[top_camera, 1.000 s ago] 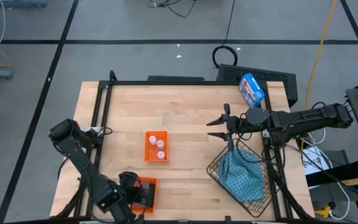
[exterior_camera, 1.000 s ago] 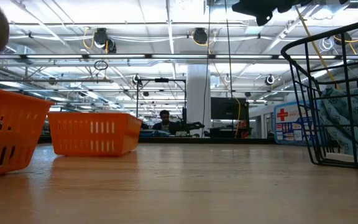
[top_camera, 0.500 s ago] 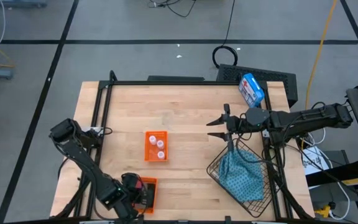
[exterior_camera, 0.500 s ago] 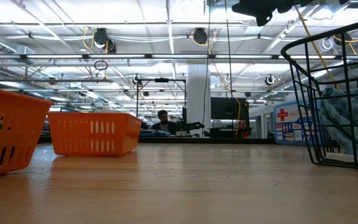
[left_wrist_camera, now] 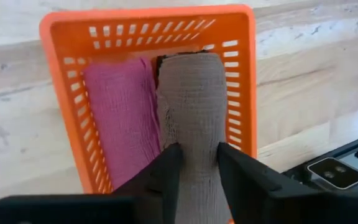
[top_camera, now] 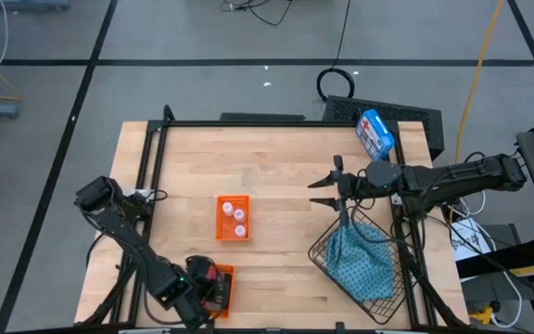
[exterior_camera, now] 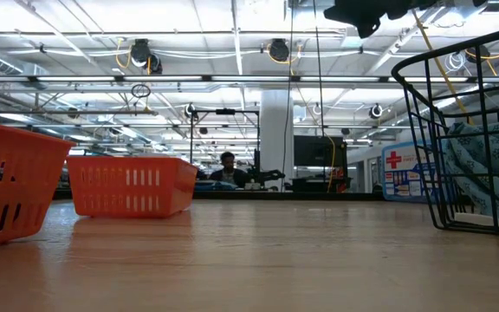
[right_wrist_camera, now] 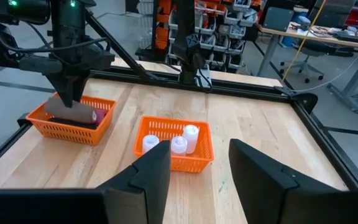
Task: Pick & Place Medicine items
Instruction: Put the brown bandage into the bottom orange basket, then return to Home Position
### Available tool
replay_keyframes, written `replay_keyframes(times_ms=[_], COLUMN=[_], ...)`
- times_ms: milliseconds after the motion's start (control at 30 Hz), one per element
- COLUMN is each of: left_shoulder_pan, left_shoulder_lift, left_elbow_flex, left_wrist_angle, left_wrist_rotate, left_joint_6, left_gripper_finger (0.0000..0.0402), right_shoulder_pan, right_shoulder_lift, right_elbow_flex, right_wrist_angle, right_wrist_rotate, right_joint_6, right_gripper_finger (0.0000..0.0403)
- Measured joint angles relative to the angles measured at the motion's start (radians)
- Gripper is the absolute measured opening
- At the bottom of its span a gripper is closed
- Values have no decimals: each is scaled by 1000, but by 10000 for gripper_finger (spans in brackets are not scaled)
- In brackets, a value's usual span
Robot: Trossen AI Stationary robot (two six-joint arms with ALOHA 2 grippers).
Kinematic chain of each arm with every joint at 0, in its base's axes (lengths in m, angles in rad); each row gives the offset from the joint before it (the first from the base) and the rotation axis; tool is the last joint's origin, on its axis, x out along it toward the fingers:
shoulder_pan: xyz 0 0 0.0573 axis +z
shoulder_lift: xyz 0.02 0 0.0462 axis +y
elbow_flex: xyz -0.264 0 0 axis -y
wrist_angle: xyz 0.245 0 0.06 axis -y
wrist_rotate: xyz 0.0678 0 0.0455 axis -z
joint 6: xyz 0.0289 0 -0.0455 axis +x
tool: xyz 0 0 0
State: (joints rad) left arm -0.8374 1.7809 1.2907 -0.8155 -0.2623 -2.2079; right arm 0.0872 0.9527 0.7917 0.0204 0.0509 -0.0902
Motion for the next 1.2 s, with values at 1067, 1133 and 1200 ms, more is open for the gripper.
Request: replay_keyframes(times_ms=[1067,1133,1200], left_shoulder_pan=[94,105,122], left_shoulder_lift=[-405,-457,-505], left_elbow_flex=[79,81,81], left_wrist_angle=[185,266,326], left_wrist_rotate=[-355,-393,-422], left_joint_6=[1170,1445,1706], left_gripper_finger=[157,157,157], right_shoulder_pan=[0,0,0], right_shoulder_lift=[-68,-118,-178], right_elbow_flex=[-45,-45,-45], right_wrist_angle=[55,54,51], right_wrist_rotate=[-3,-3,-3], right_joint_6=[45,52,53], right_gripper_finger=[155,155,155])
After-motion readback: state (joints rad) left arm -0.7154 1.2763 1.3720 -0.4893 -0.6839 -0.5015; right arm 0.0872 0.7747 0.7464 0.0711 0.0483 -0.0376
